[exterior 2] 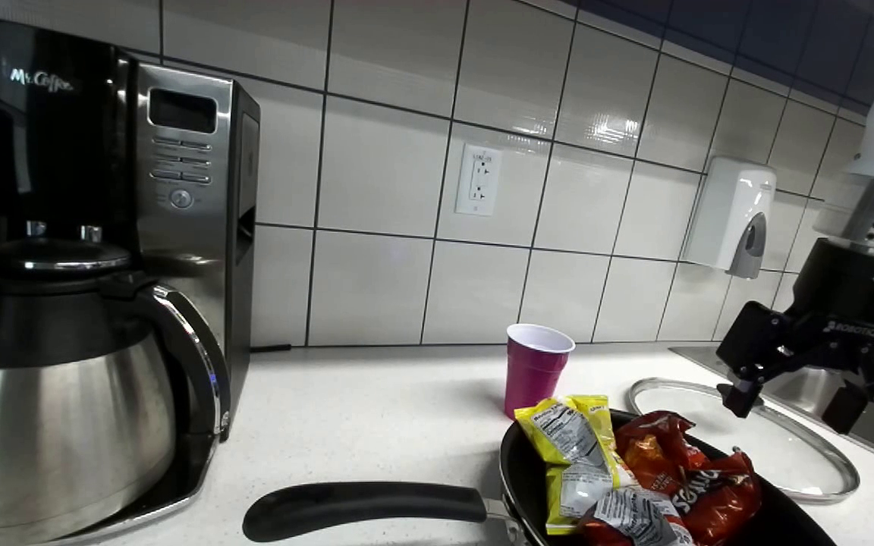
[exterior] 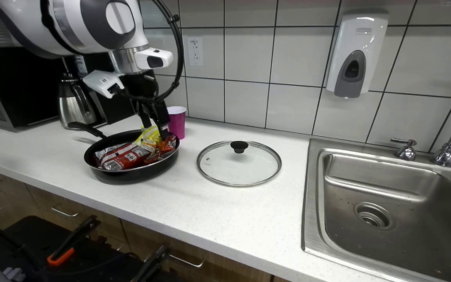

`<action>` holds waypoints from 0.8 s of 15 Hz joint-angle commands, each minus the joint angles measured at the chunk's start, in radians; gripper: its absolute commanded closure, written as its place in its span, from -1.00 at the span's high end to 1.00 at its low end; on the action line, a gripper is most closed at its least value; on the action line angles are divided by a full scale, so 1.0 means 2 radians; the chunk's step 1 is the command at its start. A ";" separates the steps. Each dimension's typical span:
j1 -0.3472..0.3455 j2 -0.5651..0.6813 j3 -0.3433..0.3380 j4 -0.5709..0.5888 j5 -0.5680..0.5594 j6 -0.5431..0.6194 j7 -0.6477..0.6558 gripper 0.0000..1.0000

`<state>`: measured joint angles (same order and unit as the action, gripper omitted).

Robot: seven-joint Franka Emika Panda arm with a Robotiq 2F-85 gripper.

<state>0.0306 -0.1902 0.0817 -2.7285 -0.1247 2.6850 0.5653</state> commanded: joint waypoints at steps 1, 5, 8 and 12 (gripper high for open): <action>-0.011 -0.001 0.011 0.000 0.005 -0.001 -0.004 1.00; -0.013 0.003 0.004 0.006 0.016 -0.008 -0.013 1.00; -0.018 0.005 -0.001 0.008 0.021 -0.010 -0.016 1.00; -0.030 0.010 -0.012 0.013 0.024 -0.013 -0.020 1.00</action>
<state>0.0002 -0.1794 0.0656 -2.7256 -0.0998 2.6837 0.5652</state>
